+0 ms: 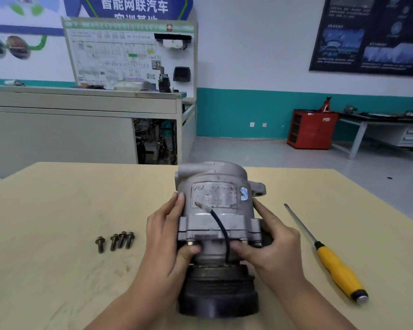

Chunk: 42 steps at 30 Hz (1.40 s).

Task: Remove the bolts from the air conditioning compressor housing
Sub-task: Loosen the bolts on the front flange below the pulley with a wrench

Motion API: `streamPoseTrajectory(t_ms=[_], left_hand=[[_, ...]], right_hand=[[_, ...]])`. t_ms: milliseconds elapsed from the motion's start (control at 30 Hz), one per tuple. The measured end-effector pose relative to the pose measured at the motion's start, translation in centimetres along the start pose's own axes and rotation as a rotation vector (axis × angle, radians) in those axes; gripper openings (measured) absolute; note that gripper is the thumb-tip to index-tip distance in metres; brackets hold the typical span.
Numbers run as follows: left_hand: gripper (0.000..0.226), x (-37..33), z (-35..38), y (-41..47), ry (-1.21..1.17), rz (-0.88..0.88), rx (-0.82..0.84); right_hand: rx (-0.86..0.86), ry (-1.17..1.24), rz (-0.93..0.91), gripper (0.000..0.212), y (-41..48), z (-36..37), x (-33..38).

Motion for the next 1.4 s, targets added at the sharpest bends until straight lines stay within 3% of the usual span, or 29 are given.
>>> streamPoseTrajectory(t_ms=[267, 467, 600, 733, 800, 933, 1033, 1133, 1267, 1400], left_hand=[[0.046, 1.9, 0.9, 0.1, -0.114, -0.258, 0.027], [0.029, 2.3, 1.7, 0.3, -0.128, -0.286, 0.005], [0.050, 2.8, 1.5, 0.6, -0.102, -0.295, 0.060], [0.045, 3.6, 0.7, 0.2, -0.049, -0.241, 0.128], [0.048, 4.4, 0.1, 0.0, -0.014, -0.243, 0.151], [0.034, 6.2, -0.9, -0.5, 0.054, -0.321, 0.191], [0.045, 7.1, -0.5, -1.0, 0.069, -0.359, 0.243], [0.041, 7.3, -0.2, -1.0, 0.014, -0.384, 0.201], [0.030, 7.7, 0.1, -0.9, 0.043, -0.401, 0.180], [0.053, 8.3, 0.3, -0.8, 0.057, -0.451, 0.143]], right_hand=[[0.053, 0.020, 0.172, 0.059, 0.5, 1.4, -2.5], [0.116, 0.021, 0.203, 0.054, 0.6, 1.8, -3.5], [0.219, 0.041, 0.181, 0.053, 0.8, 1.4, -3.5], [0.294, 0.035, 0.175, 0.047, 0.8, 0.8, -3.9], [0.297, 0.017, 0.151, 0.037, 0.8, 0.3, -3.8], [0.333, 0.008, 0.146, 0.015, 0.7, -0.5, -4.6], [0.392, -0.057, 0.146, 0.027, 0.4, -0.1, -5.2], [0.389, -0.039, 0.180, 0.040, 0.1, 0.7, -5.3], [0.381, -0.012, 0.247, 0.039, 0.1, 1.3, -5.8], [0.354, 0.020, 0.247, 0.056, 0.2, 1.4, -5.8]])
Point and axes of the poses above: each hand's wrist, its own y-axis towards the middle knuckle, its own z-axis out of the palm, x = y × z, the point moved 6 cm from there along y, towards the middle knuckle
